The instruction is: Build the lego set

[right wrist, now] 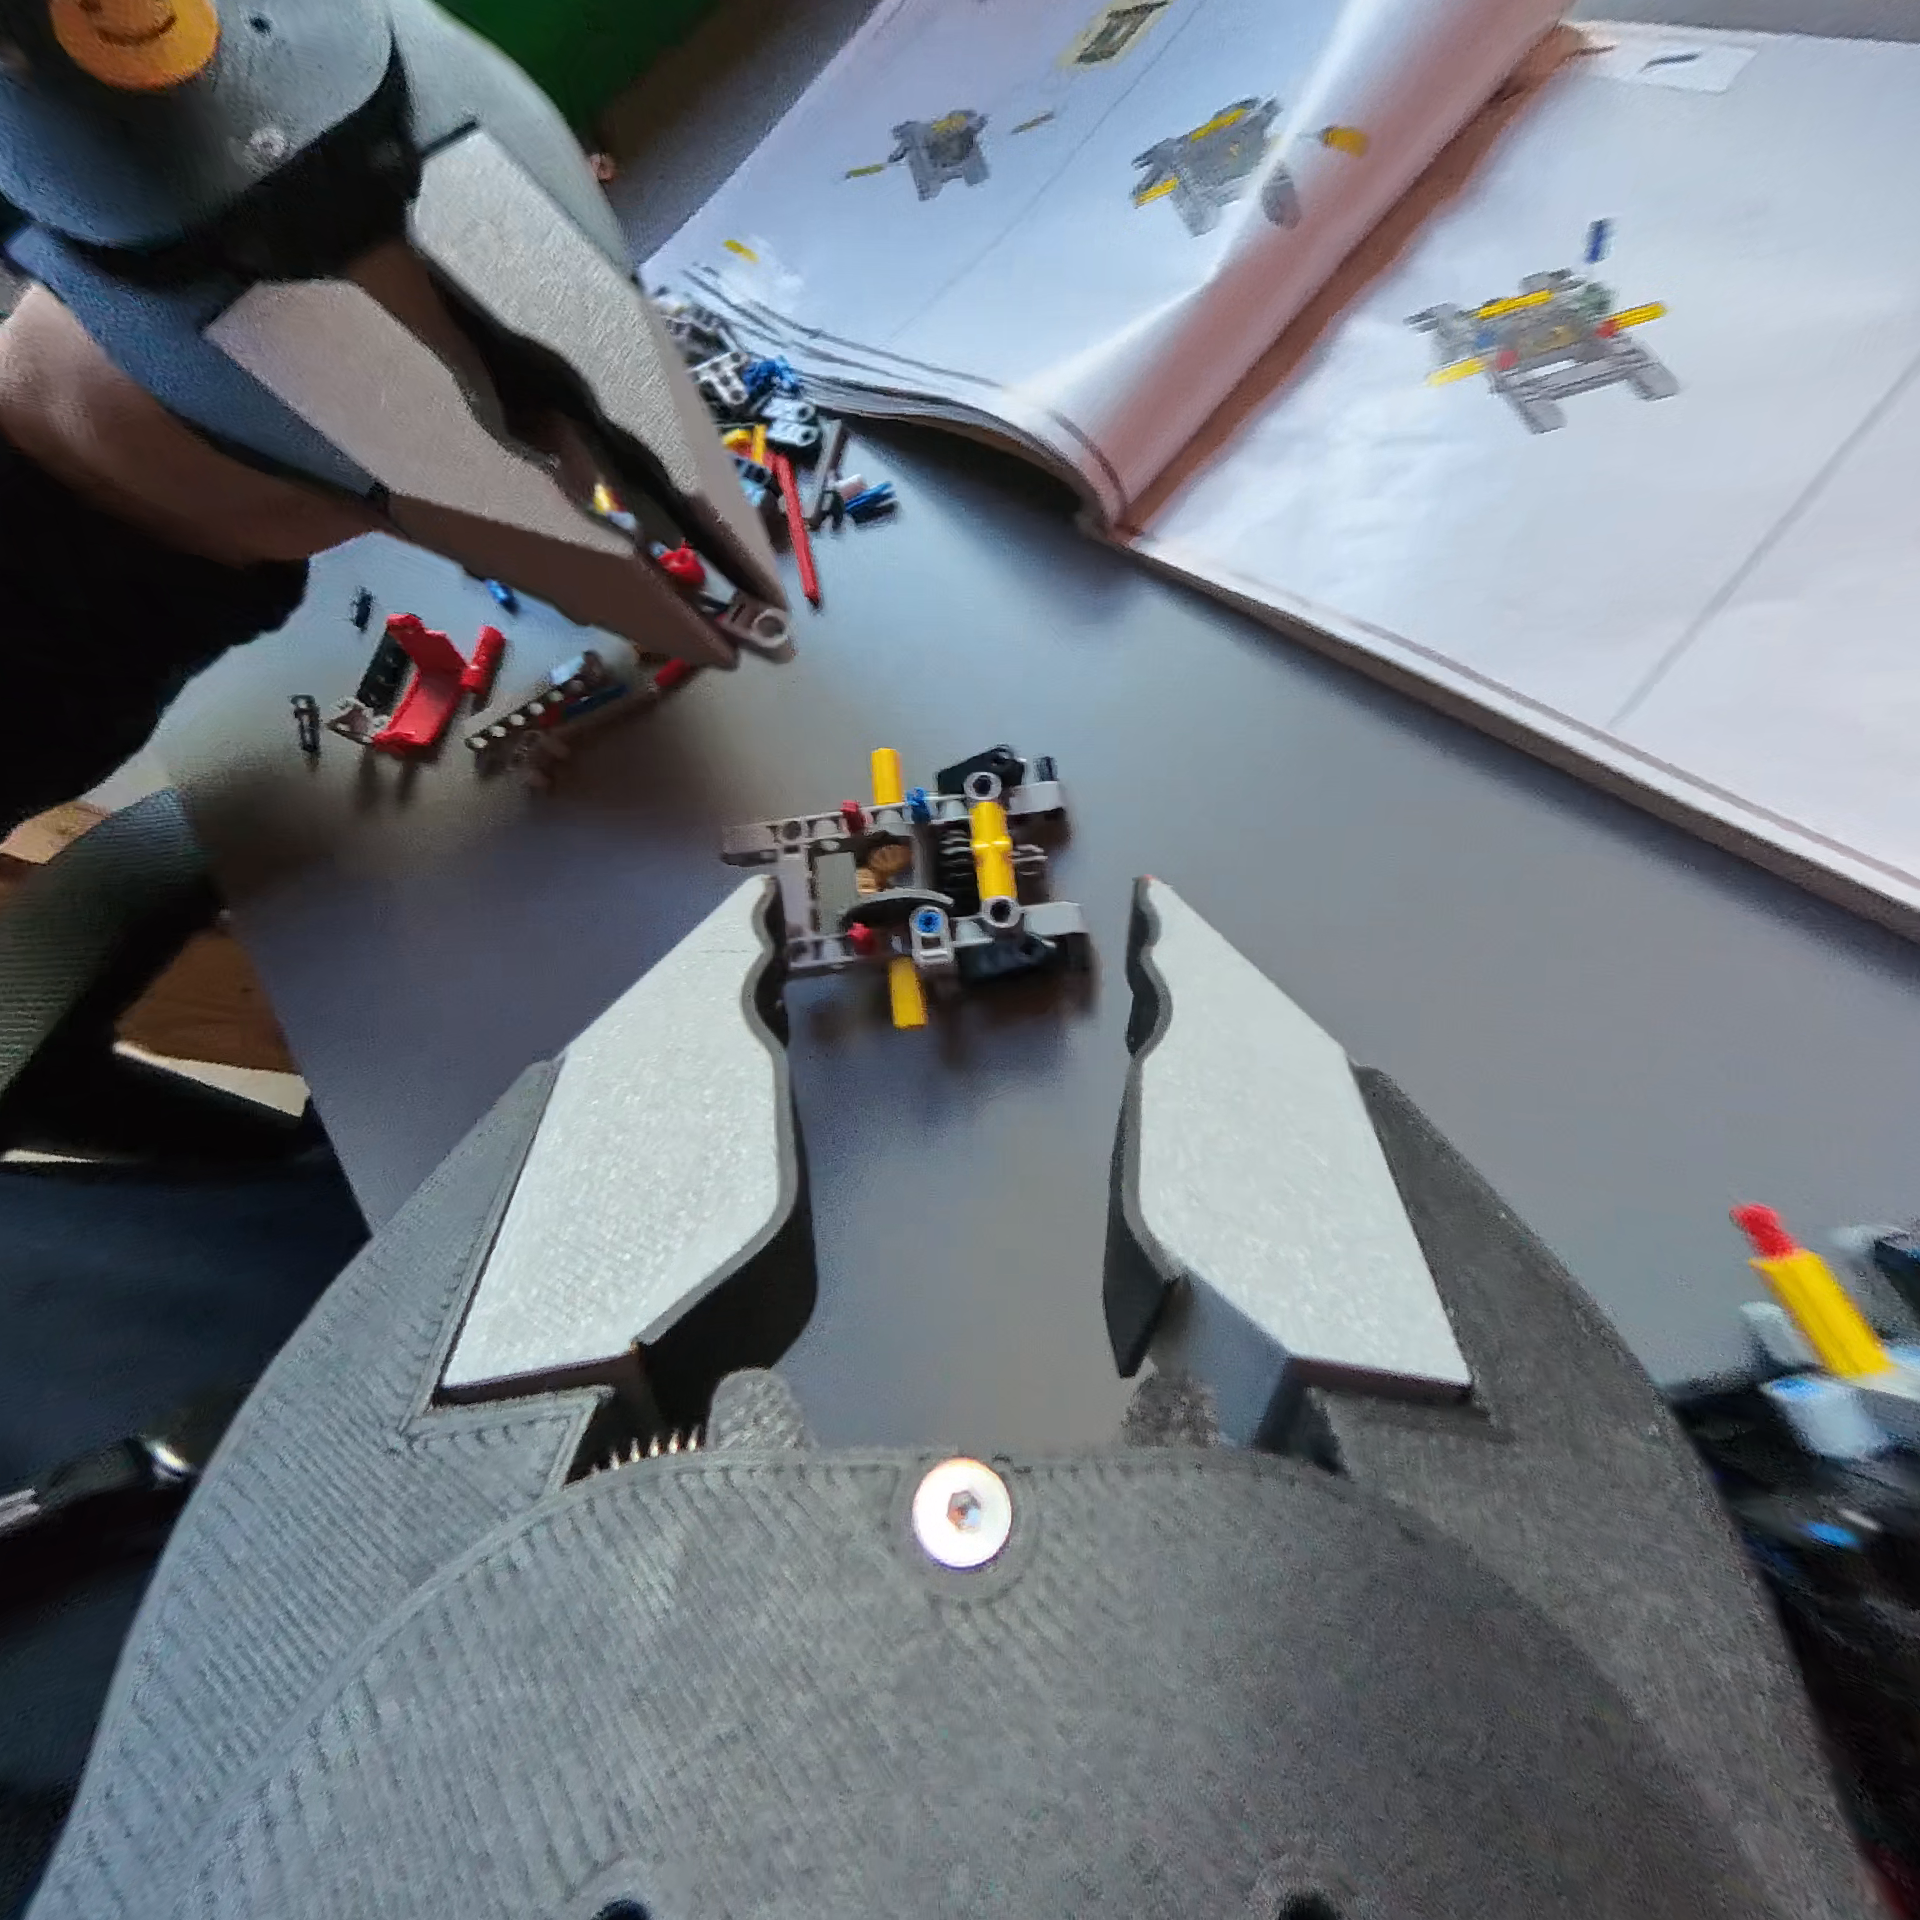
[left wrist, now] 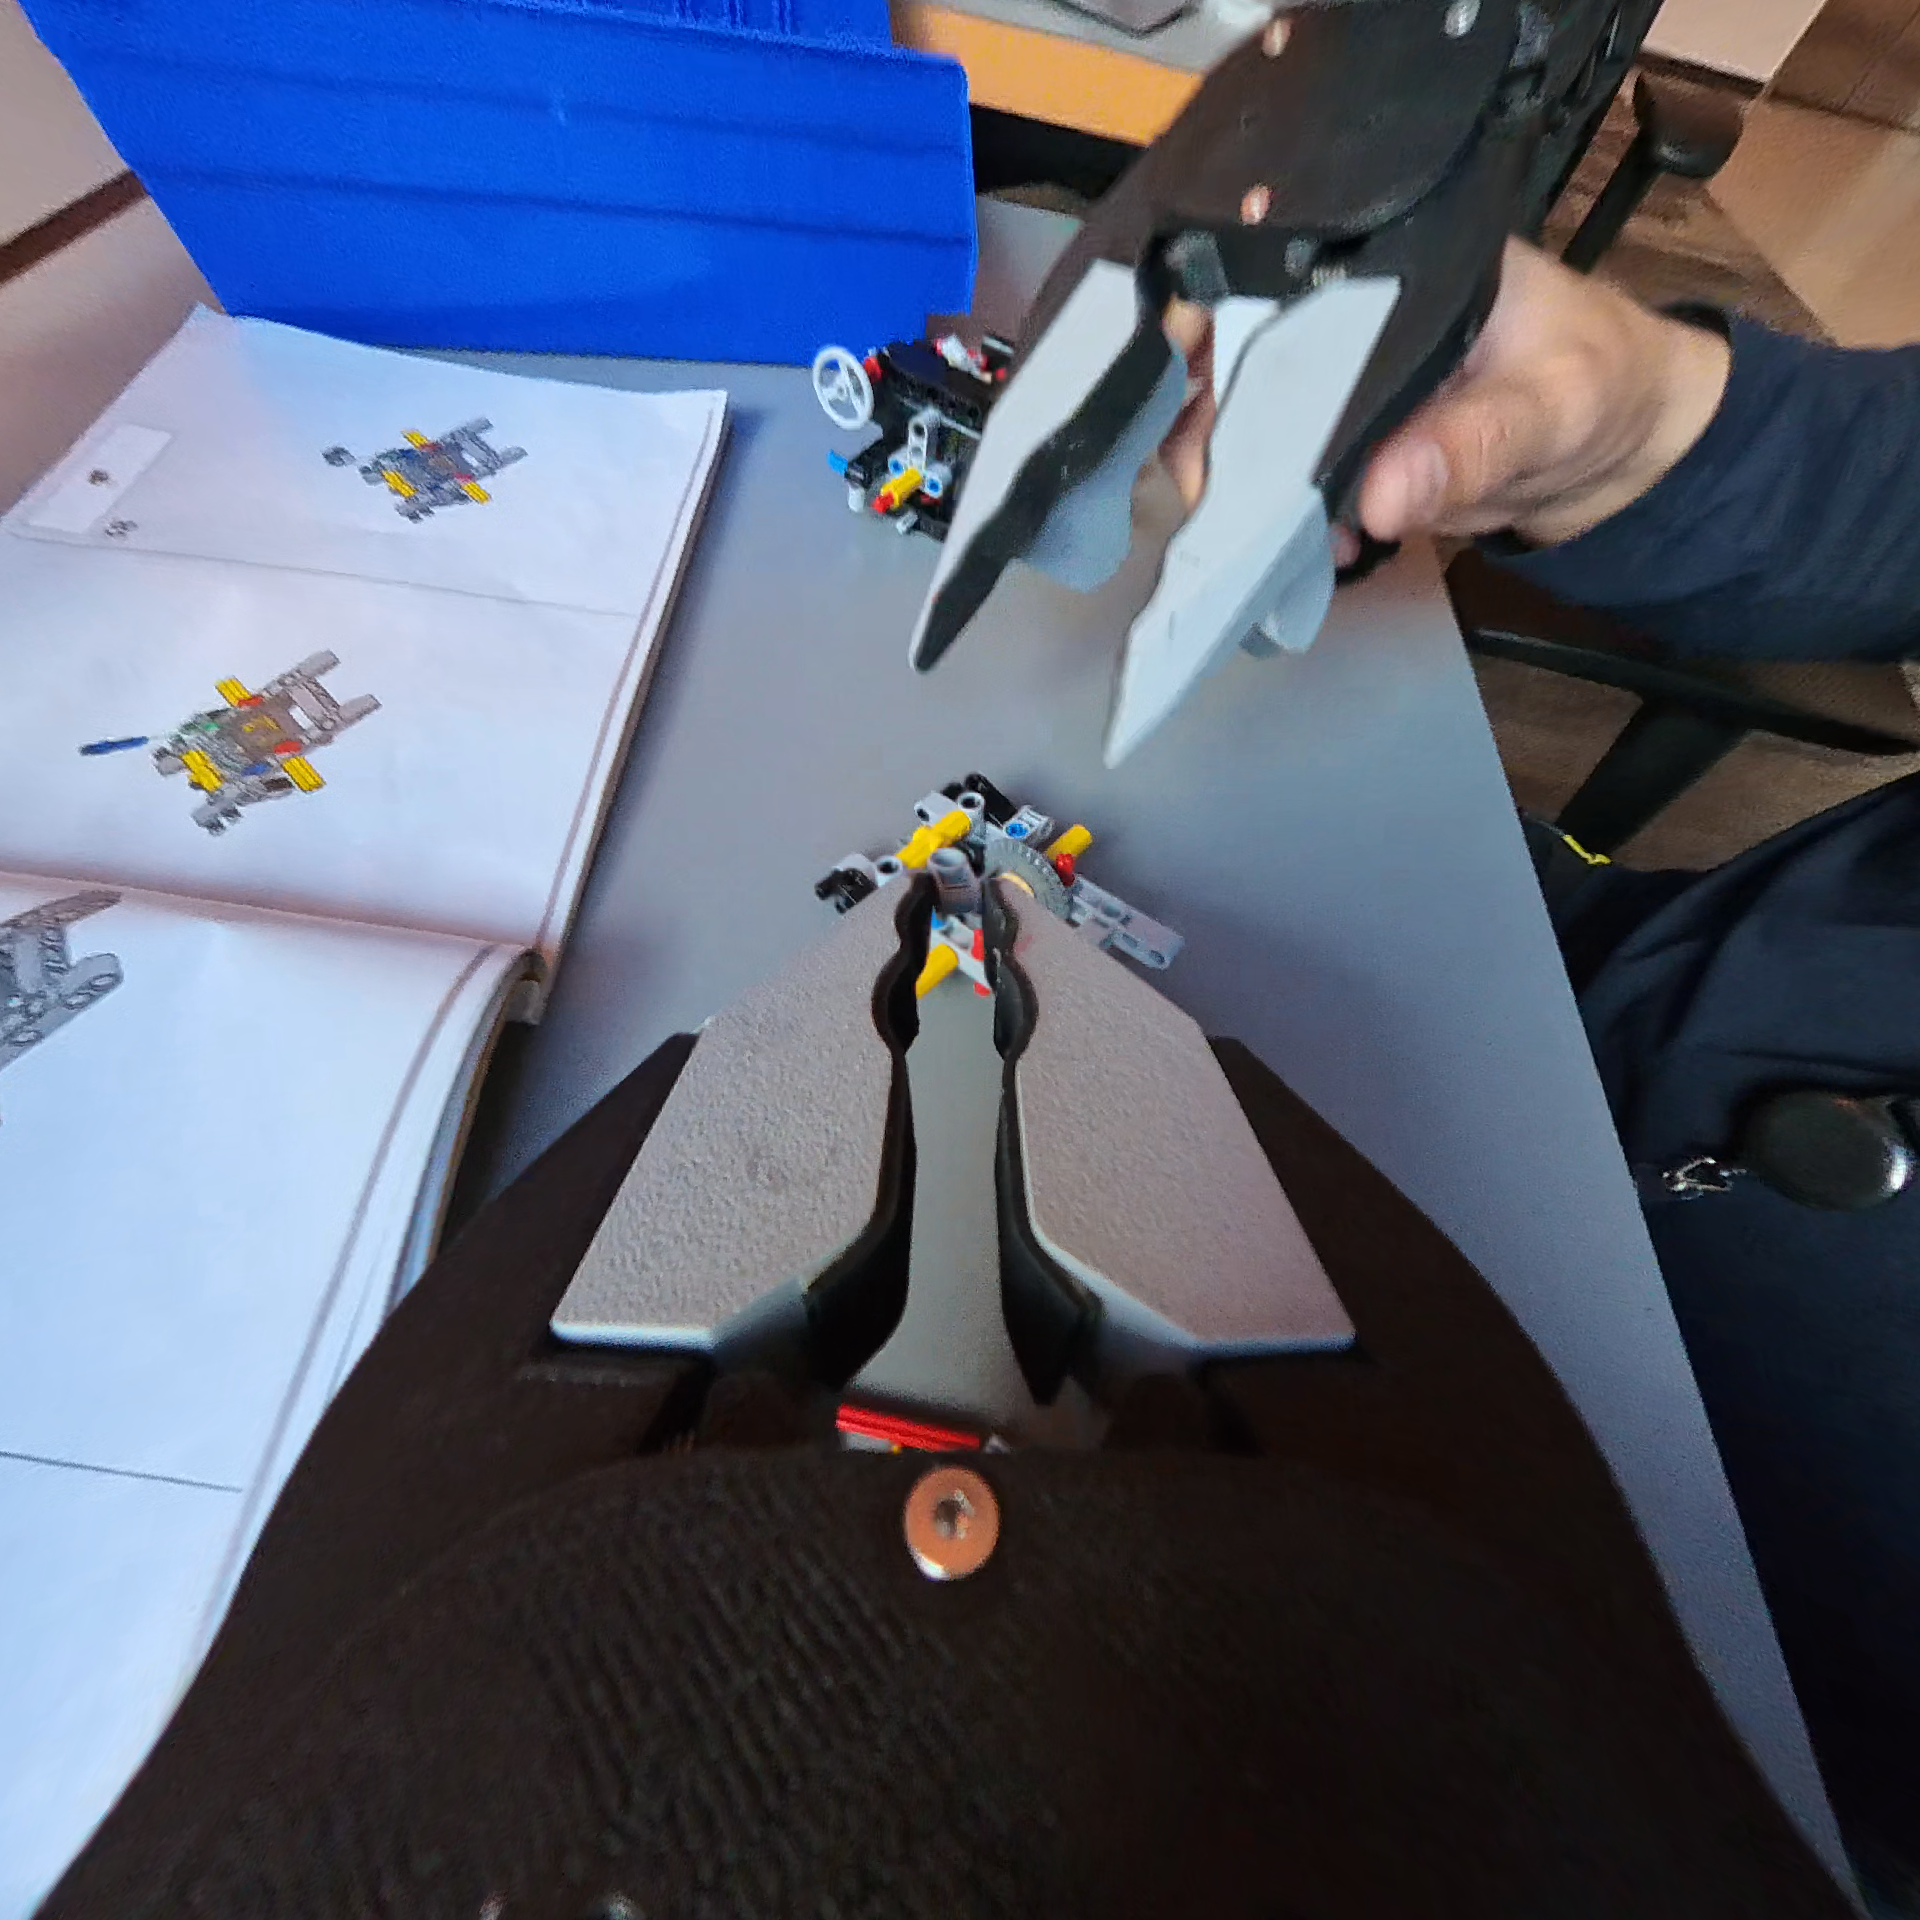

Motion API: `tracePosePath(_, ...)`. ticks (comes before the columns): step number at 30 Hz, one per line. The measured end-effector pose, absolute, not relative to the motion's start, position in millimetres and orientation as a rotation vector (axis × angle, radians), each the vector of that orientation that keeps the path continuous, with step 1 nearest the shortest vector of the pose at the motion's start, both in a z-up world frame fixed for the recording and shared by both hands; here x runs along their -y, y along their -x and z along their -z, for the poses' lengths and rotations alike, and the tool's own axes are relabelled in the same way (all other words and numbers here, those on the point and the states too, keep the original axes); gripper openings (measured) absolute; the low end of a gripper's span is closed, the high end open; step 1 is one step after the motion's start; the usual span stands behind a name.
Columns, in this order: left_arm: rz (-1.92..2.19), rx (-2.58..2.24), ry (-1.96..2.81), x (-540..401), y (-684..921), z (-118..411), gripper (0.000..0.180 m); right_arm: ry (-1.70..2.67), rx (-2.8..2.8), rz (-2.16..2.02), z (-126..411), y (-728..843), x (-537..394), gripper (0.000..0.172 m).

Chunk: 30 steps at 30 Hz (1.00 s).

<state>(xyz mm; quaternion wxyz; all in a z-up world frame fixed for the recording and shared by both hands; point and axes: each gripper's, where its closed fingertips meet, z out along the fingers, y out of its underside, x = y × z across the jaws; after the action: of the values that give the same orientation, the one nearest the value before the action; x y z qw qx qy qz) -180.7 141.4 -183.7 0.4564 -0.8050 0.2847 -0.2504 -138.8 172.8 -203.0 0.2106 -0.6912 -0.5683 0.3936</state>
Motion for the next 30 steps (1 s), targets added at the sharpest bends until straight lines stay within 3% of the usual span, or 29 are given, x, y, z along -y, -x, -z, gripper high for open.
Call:
tracePosePath(8,0.685,-0.796,2.039,-143,183,197,0.007,1.967,1.648,-0.803,245,146,-155,0.08)
tracePosePath(16,0.721,-0.873,2.01,-133,173,202,0.006,1.674,1.975,-0.811,241,148,-148,0.064)
tracePosePath(30,0.553,-1.081,1.996,-117,162,217,0.007,1.18,2.377,-0.87,239,155,-143,0.065)
